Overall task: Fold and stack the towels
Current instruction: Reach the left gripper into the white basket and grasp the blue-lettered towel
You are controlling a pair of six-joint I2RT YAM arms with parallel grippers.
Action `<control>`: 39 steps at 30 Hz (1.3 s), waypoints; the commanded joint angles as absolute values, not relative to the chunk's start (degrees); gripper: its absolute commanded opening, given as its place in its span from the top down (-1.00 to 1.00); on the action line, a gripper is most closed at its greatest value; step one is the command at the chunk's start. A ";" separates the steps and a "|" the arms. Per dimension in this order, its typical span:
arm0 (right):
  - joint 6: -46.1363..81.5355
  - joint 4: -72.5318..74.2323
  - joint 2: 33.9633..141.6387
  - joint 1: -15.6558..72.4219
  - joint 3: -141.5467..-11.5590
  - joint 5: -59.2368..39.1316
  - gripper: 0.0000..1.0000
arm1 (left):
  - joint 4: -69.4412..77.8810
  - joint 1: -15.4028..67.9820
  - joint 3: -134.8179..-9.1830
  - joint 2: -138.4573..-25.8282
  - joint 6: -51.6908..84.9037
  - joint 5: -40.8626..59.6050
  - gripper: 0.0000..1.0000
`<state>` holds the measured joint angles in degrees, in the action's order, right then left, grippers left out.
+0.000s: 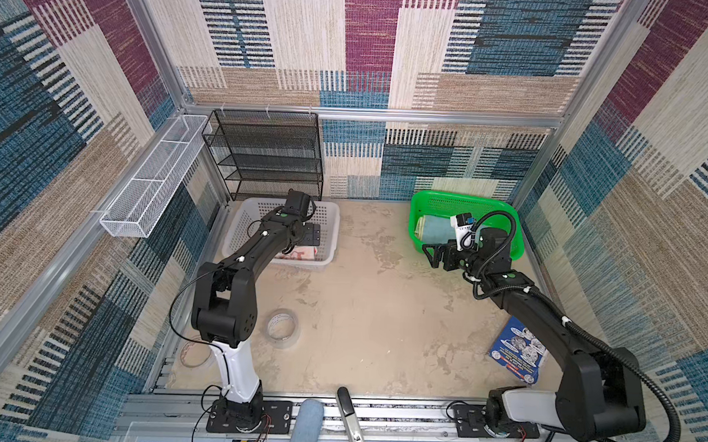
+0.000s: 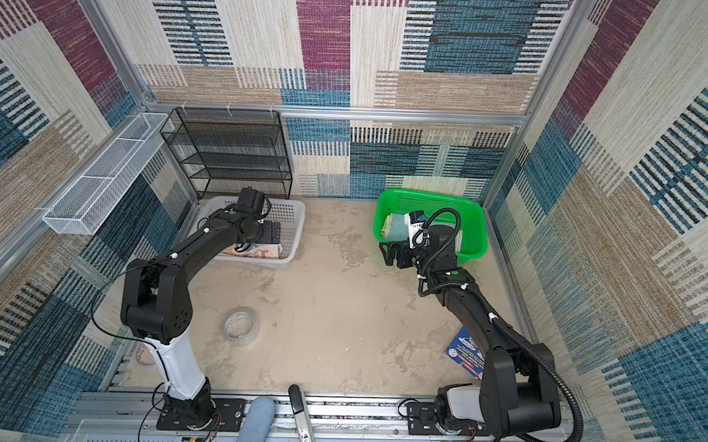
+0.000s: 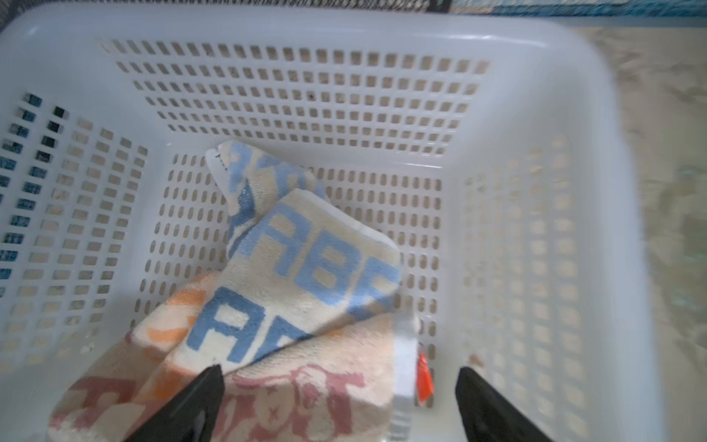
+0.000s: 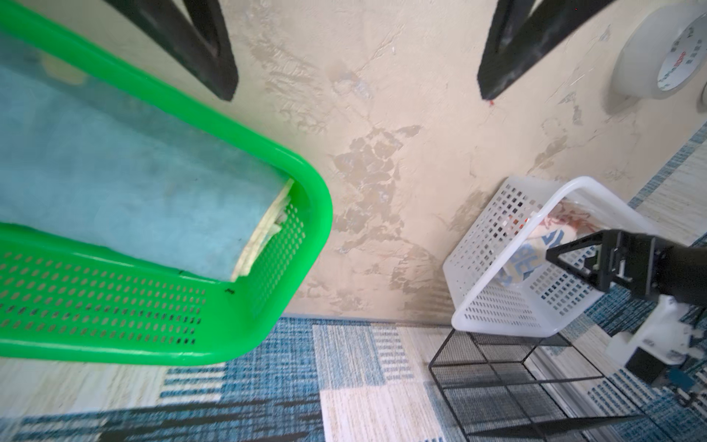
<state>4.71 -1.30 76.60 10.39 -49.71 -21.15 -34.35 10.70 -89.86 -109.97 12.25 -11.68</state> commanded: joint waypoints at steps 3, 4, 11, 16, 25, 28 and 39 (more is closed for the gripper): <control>5.90 1.58 78.66 12.94 -49.42 -21.21 -1.00 | -43.22 8.06 -97.68 -117.69 11.27 -12.11 -0.97; 5.81 1.41 79.35 13.39 -49.48 -21.01 -1.00 | -45.23 7.72 -99.87 -119.62 10.49 -12.28 -0.95; 6.24 1.55 83.78 16.64 -50.30 -20.62 -1.00 | -51.89 6.16 -108.02 -128.48 8.27 -10.68 -0.84; 6.51 0.83 86.12 17.99 -50.54 -20.57 -1.00 | -52.29 5.67 -109.75 -131.48 7.39 -8.94 -0.72; 7.88 2.97 84.25 18.50 -47.66 -16.67 -1.00 | -51.57 5.27 -110.92 -132.72 8.70 -2.94 0.55; 8.09 3.60 83.46 18.48 -47.17 -16.27 -1.00 | -50.30 5.32 -110.00 -131.17 8.66 -2.18 1.00; 8.87 4.94 85.19 18.53 -46.76 -17.44 -1.00 | -35.07 6.07 -92.93 -111.04 6.59 4.61 1.00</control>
<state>7.88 2.33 84.75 18.41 -46.76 -17.39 -39.75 6.02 -94.59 -113.78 8.58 0.73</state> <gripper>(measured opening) 0.999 0.122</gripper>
